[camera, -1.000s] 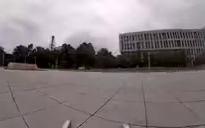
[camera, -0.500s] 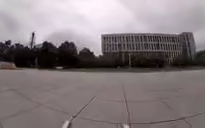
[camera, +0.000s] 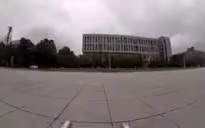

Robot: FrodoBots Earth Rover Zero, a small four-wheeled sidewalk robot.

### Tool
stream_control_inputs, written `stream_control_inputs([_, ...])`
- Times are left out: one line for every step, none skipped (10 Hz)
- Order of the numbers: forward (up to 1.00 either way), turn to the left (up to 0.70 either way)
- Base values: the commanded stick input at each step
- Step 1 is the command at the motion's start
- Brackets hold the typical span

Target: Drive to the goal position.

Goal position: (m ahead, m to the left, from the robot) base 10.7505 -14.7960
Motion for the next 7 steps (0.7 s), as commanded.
stream_control_inputs([0.0,-0.51])
stream_control_inputs([0.0,-0.51])
stream_control_inputs([0.0,-0.51])
stream_control_inputs([0.0,-0.51])
stream_control_inputs([0.0,-0.51])
stream_control_inputs([0.0,-0.51])
stream_control_inputs([0.51,-0.28])
